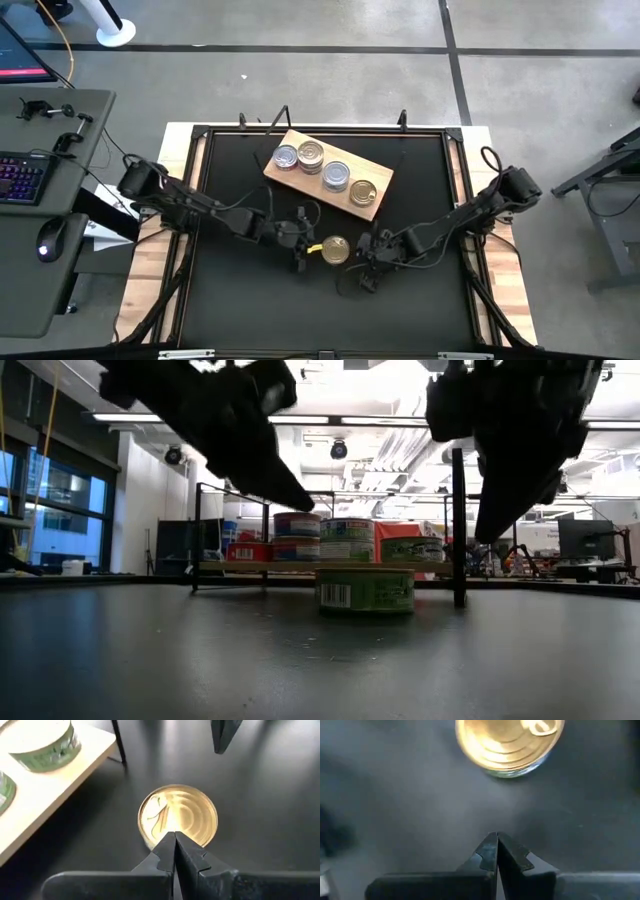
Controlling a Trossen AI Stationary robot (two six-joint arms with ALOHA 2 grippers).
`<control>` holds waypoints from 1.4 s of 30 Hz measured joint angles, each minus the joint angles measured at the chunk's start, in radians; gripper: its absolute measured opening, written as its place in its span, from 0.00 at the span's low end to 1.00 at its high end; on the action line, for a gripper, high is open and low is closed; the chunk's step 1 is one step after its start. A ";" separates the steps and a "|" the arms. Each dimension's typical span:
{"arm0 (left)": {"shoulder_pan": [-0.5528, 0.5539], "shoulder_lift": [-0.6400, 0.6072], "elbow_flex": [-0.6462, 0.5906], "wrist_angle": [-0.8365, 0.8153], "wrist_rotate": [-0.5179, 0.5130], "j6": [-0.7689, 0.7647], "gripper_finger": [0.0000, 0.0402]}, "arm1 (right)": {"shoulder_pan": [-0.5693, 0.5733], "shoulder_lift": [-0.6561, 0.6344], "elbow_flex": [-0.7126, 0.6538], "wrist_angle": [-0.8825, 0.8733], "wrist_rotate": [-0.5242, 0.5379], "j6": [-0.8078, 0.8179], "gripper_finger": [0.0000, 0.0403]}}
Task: Stack canned seafood by type on shelf
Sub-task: Stack the green tuna can on top of the green tuna can on the shelf
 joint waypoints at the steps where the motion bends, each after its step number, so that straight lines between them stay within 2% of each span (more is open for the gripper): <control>1: 0.008 0.011 0.000 0.003 0.008 0.000 0.00 | -0.002 0.004 0.000 -0.004 0.015 0.014 0.00; 4: 0.022 0.044 0.001 0.016 0.015 -0.001 0.00 | -0.030 0.037 0.000 0.027 0.024 0.019 0.00; 8: 0.032 0.093 0.001 0.072 0.046 0.000 0.00 | -0.063 0.102 0.001 0.072 -0.017 0.002 0.00; 16: 0.032 0.159 0.001 0.147 0.063 -0.003 0.00 | -0.081 0.161 0.001 0.117 -0.002 -0.008 0.00; 21: 0.032 0.215 0.003 0.185 0.062 -0.022 0.00 | -0.088 0.162 0.002 0.148 0.046 -0.024 0.00; 27: 0.026 0.228 0.005 0.168 0.058 -0.062 0.00 | -0.101 0.162 0.000 0.206 0.014 -0.099 0.00; 42: -0.039 0.226 0.003 0.139 0.054 -0.045 0.00 | -0.063 0.088 0.001 0.231 0.008 -0.069 0.00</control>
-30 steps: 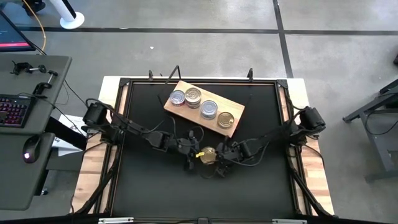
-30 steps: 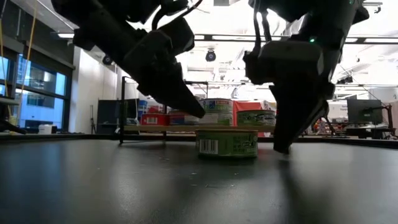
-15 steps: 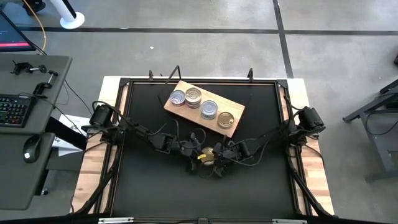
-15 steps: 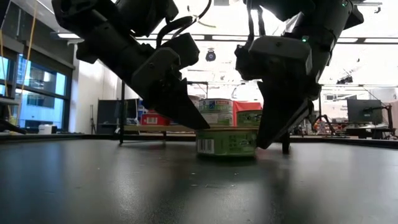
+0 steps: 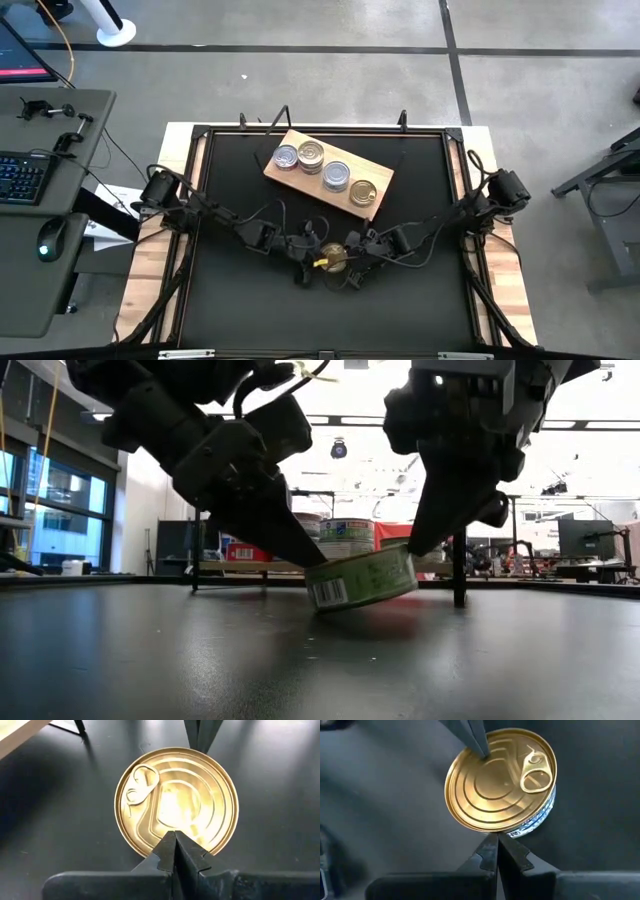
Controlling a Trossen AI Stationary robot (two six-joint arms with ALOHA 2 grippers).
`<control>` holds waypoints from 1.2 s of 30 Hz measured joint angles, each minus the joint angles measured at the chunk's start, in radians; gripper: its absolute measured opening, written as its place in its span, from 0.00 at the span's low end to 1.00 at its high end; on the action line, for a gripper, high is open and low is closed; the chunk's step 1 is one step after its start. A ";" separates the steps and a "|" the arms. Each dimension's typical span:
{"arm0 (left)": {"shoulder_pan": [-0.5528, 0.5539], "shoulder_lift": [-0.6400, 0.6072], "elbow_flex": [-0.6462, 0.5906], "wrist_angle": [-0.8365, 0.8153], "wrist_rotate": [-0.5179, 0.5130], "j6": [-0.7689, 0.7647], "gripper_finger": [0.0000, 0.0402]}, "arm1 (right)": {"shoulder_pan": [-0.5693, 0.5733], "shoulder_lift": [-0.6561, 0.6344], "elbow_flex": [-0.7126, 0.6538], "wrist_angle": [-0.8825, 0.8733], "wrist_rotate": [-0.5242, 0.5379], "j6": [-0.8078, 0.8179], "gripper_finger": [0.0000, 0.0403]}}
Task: Stack canned seafood by type on shelf
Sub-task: Stack the green tuna can on top of the green tuna can on the shelf
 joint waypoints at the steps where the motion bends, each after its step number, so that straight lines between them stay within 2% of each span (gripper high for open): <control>1: -0.004 0.000 0.000 -0.001 0.000 0.000 0.00 | 0.000 0.000 0.000 0.005 -0.001 0.000 0.00; 14: -0.045 -0.002 -0.003 -0.026 -0.027 0.000 0.00 | -0.001 -0.002 0.001 0.136 -0.012 -0.018 0.00; 17: -0.050 0.003 -0.001 -0.051 -0.006 -0.001 0.00 | -0.003 -0.003 0.007 0.202 0.013 -0.035 0.00; 25: -0.064 0.000 -0.003 -0.118 0.000 -0.037 0.00 | -0.015 -0.001 0.003 0.242 0.035 -0.070 0.00; 33: -0.069 -0.161 -0.007 -0.412 0.121 -0.081 0.00 | -0.005 -0.065 0.002 0.162 0.028 -0.105 0.00; 36: -0.086 -0.268 -0.006 -0.525 0.118 -0.073 0.00 | 0.007 -0.111 0.002 0.091 0.039 -0.109 0.00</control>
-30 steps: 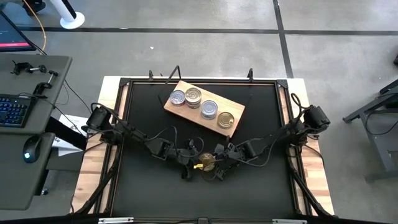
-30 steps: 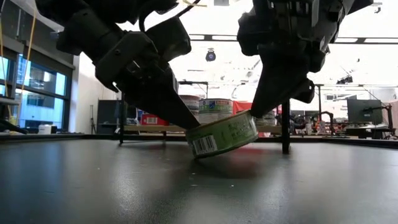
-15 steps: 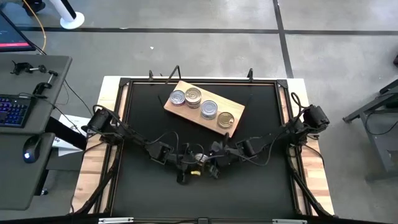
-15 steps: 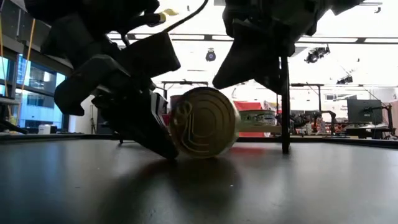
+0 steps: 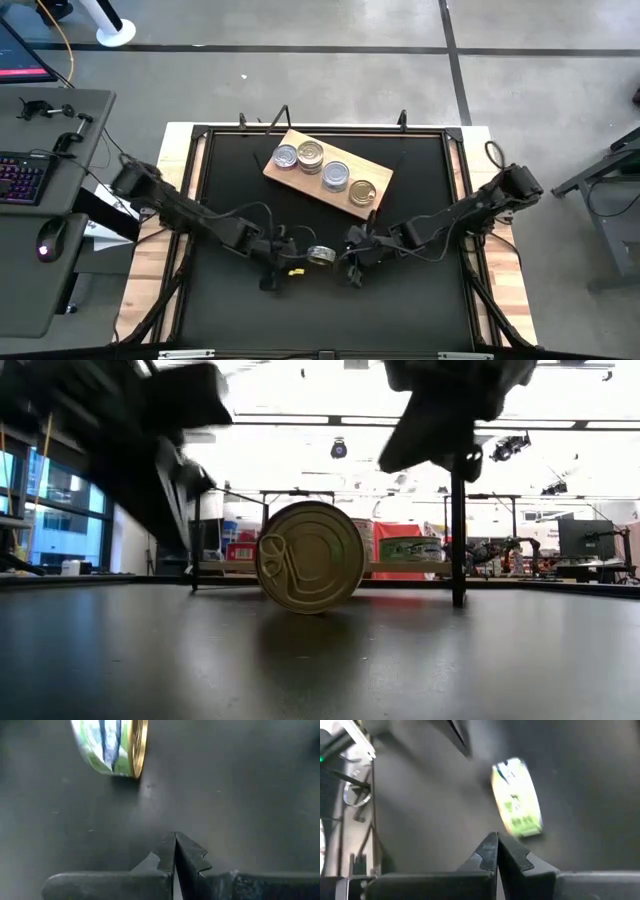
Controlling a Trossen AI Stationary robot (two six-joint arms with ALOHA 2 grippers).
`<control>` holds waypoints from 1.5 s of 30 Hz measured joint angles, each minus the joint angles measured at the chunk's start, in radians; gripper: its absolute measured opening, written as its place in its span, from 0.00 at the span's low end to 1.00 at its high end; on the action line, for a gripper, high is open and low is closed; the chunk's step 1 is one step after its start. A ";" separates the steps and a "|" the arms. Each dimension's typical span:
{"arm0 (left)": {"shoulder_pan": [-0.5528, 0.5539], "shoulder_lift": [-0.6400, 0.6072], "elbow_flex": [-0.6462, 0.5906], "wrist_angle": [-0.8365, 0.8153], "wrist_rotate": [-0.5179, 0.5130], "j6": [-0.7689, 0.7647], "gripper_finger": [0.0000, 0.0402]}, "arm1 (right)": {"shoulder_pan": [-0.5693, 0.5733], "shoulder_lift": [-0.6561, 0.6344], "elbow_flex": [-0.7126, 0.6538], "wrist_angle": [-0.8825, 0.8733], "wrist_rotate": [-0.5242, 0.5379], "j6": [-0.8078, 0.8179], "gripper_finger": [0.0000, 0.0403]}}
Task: Stack canned seafood by type on shelf
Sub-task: Stack the green tuna can on top of the green tuna can on the shelf
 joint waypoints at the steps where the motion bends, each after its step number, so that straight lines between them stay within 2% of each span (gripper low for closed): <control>1: -0.006 -0.037 0.000 -0.024 -0.011 0.009 0.00 | 0.007 -0.017 0.000 -0.029 0.008 0.001 0.00; 6: -0.002 -0.193 0.003 -0.019 -0.112 0.029 0.08 | 0.039 -0.083 0.000 -0.176 0.047 0.037 0.00; 8: 0.027 -0.214 0.003 0.004 -0.108 0.047 0.15 | 0.055 -0.105 0.000 -0.220 0.049 0.063 0.00; 14: 0.114 -0.186 0.003 0.087 0.026 0.113 0.41 | 0.117 -0.133 0.000 -0.326 0.062 0.167 0.00; 19: 0.161 -0.159 0.041 0.090 0.046 0.133 0.62 | 0.181 -0.133 -0.001 -0.386 0.061 0.274 0.00; 23: 0.170 -0.109 0.086 0.092 0.046 0.168 0.73 | 0.234 -0.133 -0.001 -0.414 0.064 0.355 0.00; 32: 0.170 0.096 0.220 0.053 0.019 0.249 0.77 | 0.320 -0.133 -0.001 -0.497 0.134 0.516 0.00; 40: 0.170 0.176 0.250 -0.043 -0.006 0.254 0.77 | 0.335 -0.132 -0.001 -0.514 0.138 0.530 0.00; 43: 0.161 0.197 0.249 -0.069 -0.007 0.246 0.75 | 0.335 -0.132 -0.001 -0.519 0.146 0.530 0.00; 45: 0.150 0.202 0.249 -0.067 -0.010 0.246 0.70 | 0.334 -0.132 -0.001 -0.526 0.148 0.530 0.00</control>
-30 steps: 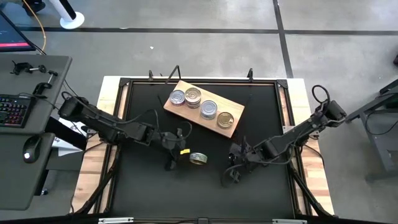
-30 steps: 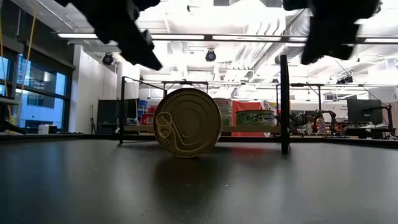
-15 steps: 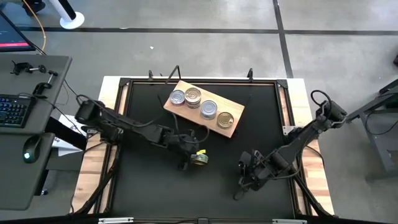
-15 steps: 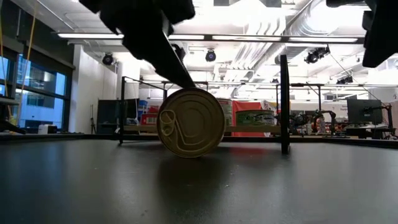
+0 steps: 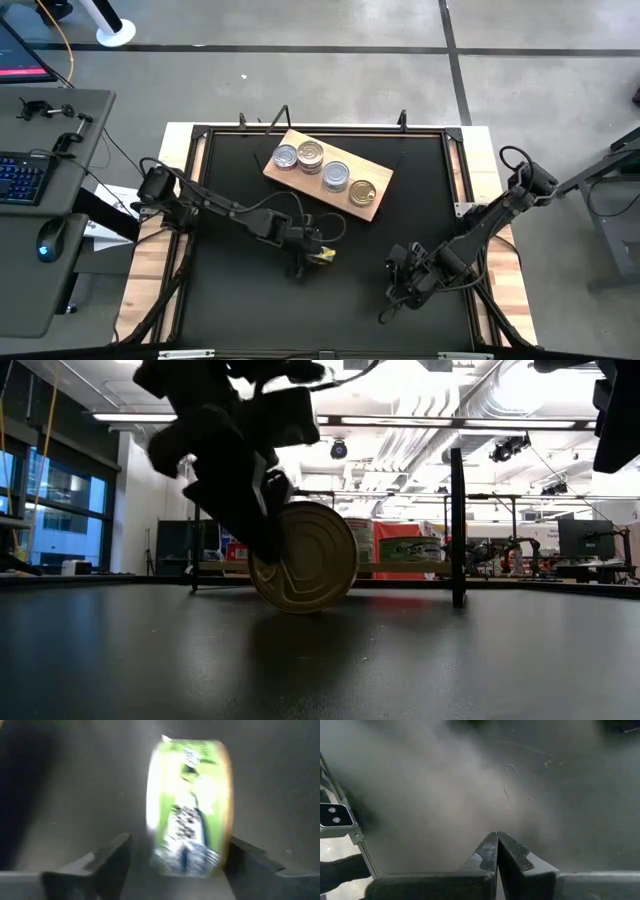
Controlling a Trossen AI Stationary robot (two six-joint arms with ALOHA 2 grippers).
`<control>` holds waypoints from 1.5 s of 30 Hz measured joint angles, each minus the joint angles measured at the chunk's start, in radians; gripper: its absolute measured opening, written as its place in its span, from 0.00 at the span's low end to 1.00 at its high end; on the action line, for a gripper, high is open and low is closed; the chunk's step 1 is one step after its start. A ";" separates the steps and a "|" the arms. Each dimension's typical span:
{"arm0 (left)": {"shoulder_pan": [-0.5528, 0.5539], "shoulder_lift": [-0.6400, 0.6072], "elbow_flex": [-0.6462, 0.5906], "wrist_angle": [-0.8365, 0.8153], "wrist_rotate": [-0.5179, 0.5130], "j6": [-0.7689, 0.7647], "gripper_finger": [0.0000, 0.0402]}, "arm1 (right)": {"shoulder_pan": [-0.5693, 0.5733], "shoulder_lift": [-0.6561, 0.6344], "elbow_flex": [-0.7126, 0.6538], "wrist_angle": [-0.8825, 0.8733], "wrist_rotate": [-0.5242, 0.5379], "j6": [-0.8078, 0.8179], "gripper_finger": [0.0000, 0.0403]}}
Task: Stack canned seafood by type on shelf
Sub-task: Stack the green tuna can on top of the green tuna can on the shelf
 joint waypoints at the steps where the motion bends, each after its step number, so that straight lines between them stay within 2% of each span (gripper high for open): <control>1: -0.004 0.000 0.000 0.000 0.000 -0.004 0.66 | 0.000 0.000 0.000 0.000 0.002 0.000 0.00; 7: -0.003 -0.018 0.002 0.024 0.004 -0.048 0.29 | 0.000 0.000 0.000 -0.004 0.007 0.000 0.00; 13: 0.060 -0.087 0.066 0.014 0.026 -0.051 0.30 | 0.014 -0.001 0.000 0.012 -0.008 0.034 0.00; 17: 0.120 -0.170 0.073 0.076 -0.084 -0.115 0.30 | 0.091 -0.006 0.000 0.055 -0.032 0.147 0.00; 21: 0.189 -0.199 0.073 0.240 -0.181 -0.269 0.30 | 0.175 -0.004 0.000 0.042 0.031 0.270 0.00; 26: 0.255 -0.103 0.073 0.489 -0.110 -0.502 0.30 | 0.225 -0.004 0.000 -0.023 0.111 0.403 0.00; 30: 0.271 -0.033 0.072 0.498 -0.089 -0.678 0.30 | 0.234 -0.004 0.000 -0.028 0.122 0.422 0.00; 33: 0.271 -0.016 0.070 0.470 -0.105 -0.730 0.30 | 0.233 -0.003 0.000 -0.024 0.124 0.422 0.00; 36: 0.267 -0.026 0.039 0.533 -0.188 -0.794 0.30 | 0.233 -0.004 0.000 -0.025 0.125 0.421 0.00; 38: 0.271 -0.029 -0.018 0.619 -0.201 -0.898 0.30 | 0.233 -0.003 0.000 -0.026 0.136 0.421 0.00; 43: 0.276 0.003 -0.149 0.969 -0.178 -1.073 0.30 | 0.233 -0.003 0.000 -0.029 0.161 0.418 0.00; 45: 0.276 0.013 -0.157 1.015 -0.177 -1.126 0.30 | 0.233 -0.003 0.000 -0.034 0.162 0.418 0.00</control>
